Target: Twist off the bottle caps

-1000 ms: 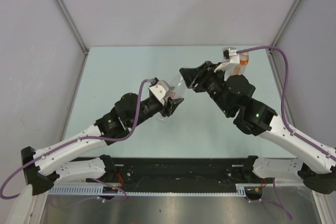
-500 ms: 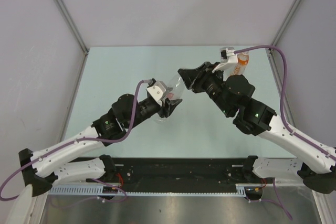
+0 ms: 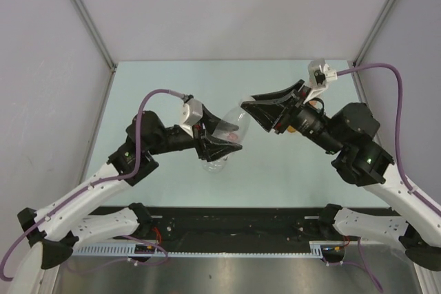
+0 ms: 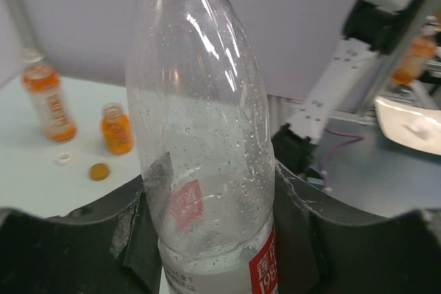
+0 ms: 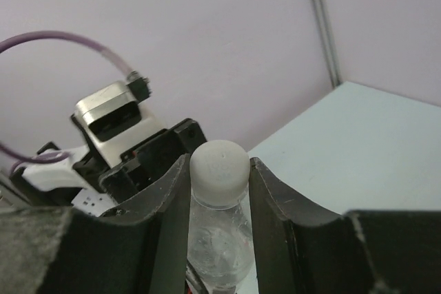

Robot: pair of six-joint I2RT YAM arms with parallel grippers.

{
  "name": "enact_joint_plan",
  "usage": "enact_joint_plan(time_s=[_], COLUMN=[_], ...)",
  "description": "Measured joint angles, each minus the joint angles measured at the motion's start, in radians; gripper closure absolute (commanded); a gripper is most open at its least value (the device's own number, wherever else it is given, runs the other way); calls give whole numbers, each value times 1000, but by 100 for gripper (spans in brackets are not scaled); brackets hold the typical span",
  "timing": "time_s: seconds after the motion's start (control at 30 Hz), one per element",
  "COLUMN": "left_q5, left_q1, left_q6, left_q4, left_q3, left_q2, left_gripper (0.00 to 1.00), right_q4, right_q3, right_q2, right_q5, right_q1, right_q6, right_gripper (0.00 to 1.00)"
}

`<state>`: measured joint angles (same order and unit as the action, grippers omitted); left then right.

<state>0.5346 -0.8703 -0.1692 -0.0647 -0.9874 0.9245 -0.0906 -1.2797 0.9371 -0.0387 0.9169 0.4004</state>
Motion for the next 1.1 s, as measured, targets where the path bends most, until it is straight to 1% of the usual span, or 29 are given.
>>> enact_joint_plan(time_s=[0.13,0.27,0.43,0.5,0.67,0.8,0.93,1.1], left_q5=[202,392,557,618,731,802,861,901], left_q1=[36,49,52,52,51,50,46,43], left_q6=[-92,-180,-286,-330,-434,-536,-639,-707], left_q4=[-54,-129,-219,-255,-352,-460,-582,-658], left_q3=[-35,-65,-74,-75,-75,-74,-74,-71], left_q2=[41,85,112,124,159,194,230,249], left_gripper=[100,100,100,100,100,100,100,100], right_q4=[31,66,129,142,167,187,205,224], right_q3=[14,21,21,21,21,21,21,21], right_q2=[-37,-64,-65,-64,-60,-55,-51,-38], right_q5=[-159,-357,-597,-671,-809,-890,-968,-1036], right_q1=[-41,-92,-135,-140,-152,-158,-164,-166], right_q6=[-23,-40,-51,-64,-101,-131,-160,-188], right_gripper=[100,100,100,100,100,100,100,100])
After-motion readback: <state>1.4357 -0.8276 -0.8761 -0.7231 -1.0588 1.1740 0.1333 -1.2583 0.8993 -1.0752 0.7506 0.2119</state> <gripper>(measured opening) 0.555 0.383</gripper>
